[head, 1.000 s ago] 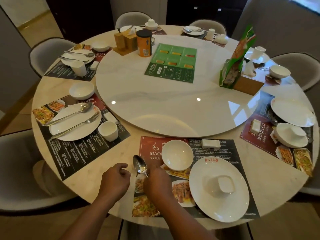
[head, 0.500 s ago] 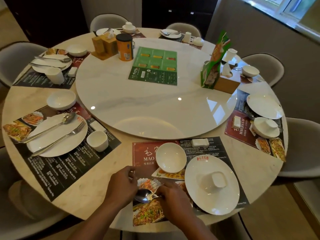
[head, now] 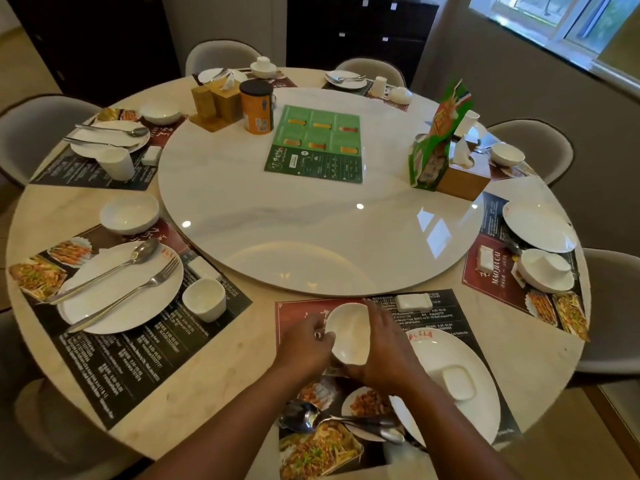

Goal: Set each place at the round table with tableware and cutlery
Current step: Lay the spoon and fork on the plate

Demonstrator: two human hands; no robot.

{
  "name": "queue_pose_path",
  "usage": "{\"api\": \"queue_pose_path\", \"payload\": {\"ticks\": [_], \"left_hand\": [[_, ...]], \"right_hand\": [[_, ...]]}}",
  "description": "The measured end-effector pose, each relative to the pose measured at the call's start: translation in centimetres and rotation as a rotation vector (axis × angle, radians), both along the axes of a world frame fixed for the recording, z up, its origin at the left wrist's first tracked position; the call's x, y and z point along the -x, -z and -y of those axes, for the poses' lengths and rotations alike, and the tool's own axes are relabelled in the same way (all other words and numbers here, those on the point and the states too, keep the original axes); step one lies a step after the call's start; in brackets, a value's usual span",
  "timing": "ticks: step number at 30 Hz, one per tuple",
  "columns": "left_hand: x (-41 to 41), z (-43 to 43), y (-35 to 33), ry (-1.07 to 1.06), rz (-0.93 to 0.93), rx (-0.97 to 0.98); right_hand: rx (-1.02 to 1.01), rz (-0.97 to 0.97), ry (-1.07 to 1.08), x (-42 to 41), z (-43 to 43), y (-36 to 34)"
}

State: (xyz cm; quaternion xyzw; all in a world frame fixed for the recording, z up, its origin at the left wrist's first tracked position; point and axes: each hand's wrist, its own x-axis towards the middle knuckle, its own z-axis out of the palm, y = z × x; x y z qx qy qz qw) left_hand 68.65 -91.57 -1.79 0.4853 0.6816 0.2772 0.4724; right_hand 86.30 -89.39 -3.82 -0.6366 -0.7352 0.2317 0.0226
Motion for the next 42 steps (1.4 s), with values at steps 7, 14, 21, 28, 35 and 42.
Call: {"api": "queue_pose_path", "payload": {"ticks": [7, 14, 21, 28, 35, 42], "left_hand": [[3.6, 1.0, 0.8, -0.122, 0.008, -0.014], [7.7, 1.4, 1.5, -0.196, 0.015, -0.017], [8.3, 0.7, 1.6, -0.191, 0.045, -0.007], [8.0, 1.0, 1.7, -0.189, -0.004, -0.049], [6.2, 1.9, 0.3, -0.149, -0.2, -0.269], [0.3, 3.5, -0.6, 0.039, -0.172, -0.347]], "right_hand": [[-0.102, -0.115, -0.037, 3.6, 0.6, 0.9], [-0.113, -0.238, -0.069, 8.1, -0.5, 2.0], [-0.103, -0.172, -0.095, 8.7, -1.6, 2.0], [-0.036, -0.185, -0.096, 8.2, -1.2, 1.4], [-0.077, -0.098, -0.086, 3.5, 0.7, -2.3], [-0.054, 0.233, -0.048, -5.8, 2.8, -6.0]]}}
